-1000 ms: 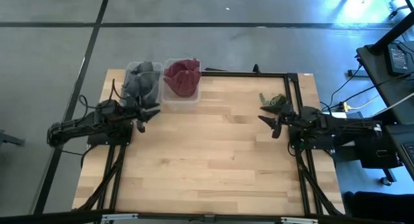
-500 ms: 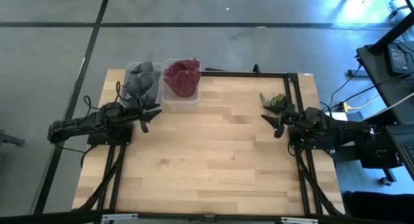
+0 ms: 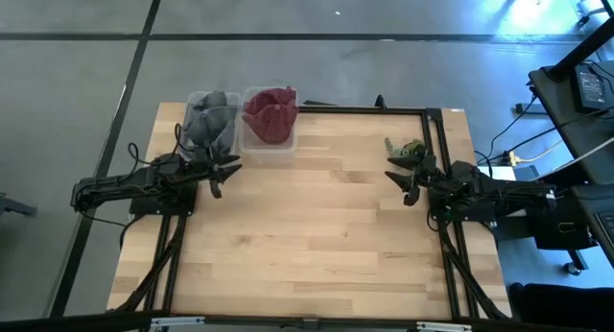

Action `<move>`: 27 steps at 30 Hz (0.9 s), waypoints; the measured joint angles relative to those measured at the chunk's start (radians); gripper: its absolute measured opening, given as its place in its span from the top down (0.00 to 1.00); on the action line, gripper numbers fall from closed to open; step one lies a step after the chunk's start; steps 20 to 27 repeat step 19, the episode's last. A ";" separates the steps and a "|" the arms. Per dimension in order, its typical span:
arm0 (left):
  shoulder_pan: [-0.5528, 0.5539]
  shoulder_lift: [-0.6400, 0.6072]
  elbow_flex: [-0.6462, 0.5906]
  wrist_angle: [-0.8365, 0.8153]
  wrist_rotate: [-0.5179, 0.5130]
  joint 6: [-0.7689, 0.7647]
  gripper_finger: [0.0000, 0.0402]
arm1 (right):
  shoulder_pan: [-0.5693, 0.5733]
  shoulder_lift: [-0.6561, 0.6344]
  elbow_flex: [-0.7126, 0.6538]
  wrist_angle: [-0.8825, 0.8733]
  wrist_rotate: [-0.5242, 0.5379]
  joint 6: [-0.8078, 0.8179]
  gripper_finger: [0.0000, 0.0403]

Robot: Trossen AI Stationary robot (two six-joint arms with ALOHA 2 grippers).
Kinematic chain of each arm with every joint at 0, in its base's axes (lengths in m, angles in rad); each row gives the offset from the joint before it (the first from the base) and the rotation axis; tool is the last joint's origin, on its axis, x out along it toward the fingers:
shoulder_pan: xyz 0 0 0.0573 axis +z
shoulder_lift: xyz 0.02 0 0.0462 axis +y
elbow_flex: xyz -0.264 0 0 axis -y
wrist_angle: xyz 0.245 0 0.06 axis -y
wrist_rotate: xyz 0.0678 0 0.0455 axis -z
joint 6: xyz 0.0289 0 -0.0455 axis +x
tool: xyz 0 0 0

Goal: Pick & Place hat
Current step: Return to Home Position

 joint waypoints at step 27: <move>0.000 0.000 -0.002 -0.005 0.005 0.067 0.65 | 0.000 0.000 0.000 0.000 -0.003 0.089 0.46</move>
